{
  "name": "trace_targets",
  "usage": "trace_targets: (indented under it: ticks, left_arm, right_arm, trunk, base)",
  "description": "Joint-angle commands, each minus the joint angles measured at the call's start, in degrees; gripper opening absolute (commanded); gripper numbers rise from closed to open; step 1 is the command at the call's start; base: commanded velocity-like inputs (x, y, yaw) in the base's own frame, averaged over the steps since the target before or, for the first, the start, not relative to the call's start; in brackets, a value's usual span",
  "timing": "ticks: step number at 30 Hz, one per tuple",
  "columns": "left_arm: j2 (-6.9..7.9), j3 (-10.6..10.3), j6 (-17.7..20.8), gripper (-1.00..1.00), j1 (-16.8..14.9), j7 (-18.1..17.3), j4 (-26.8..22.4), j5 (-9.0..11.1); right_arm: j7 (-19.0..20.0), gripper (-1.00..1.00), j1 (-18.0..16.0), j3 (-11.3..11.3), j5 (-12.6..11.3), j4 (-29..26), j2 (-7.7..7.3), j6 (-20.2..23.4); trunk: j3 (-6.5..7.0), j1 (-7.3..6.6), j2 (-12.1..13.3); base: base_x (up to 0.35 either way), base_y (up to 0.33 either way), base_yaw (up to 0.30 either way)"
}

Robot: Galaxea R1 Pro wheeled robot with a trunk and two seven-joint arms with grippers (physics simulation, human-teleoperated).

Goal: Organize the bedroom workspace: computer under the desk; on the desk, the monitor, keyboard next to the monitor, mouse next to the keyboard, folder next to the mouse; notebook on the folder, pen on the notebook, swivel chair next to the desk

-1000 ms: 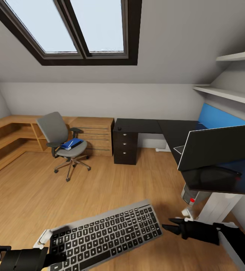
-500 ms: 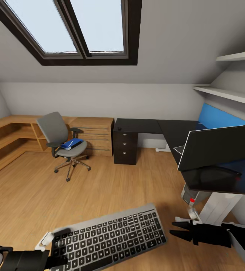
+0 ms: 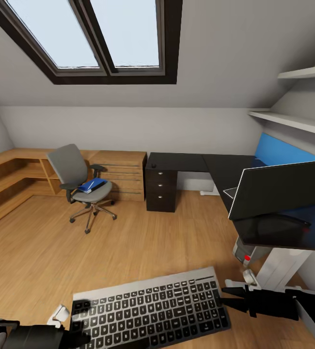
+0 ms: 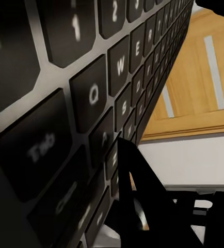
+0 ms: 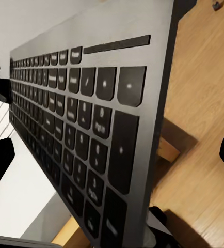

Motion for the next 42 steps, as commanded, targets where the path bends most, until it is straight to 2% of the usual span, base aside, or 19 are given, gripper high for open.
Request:
trace_targets:
  ticks: [1, 12, 20, 42]
  left_arm:
    - [0.03, -0.1, 0.2, -1.00, -0.1, -0.4, 0.0, -0.2]
    - [-0.36, 0.0, 0.0, -1.00, -0.1, -1.1, 0.1, -1.3]
    - [-1.20, 0.1, 0.0, -1.00, -0.1, -1.2, 0.1, -1.5]
    - [-1.49, 0.1, -0.1, -1.00, -0.1, -1.3, 0.0, -1.5]
  right_arm:
    - [-0.1, 1.00, -0.1, 0.2, -0.5, 0.1, -0.08, 0.5]
    - [-0.1, 1.00, -0.1, 0.2, -0.5, 0.1, -0.07, 0.5]
    - [-0.1, 1.00, -0.1, 0.2, -0.5, 0.1, -0.08, 0.5]
    - [-0.2, 1.00, -0.1, 0.7, -0.3, 1.0, 0.22, 0.4]
  trunk:
    - [-0.12, 0.03, -0.1]
    - [-0.12, 0.03, -0.1]
    - [-0.12, 0.03, -0.1]
    - [-0.12, 0.03, -0.1]
  base:
    - [0.000, 0.000, 0.000]
    - [0.000, 0.000, 0.000]
    - [0.000, 0.000, 0.000]
    - [0.000, 0.000, 0.000]
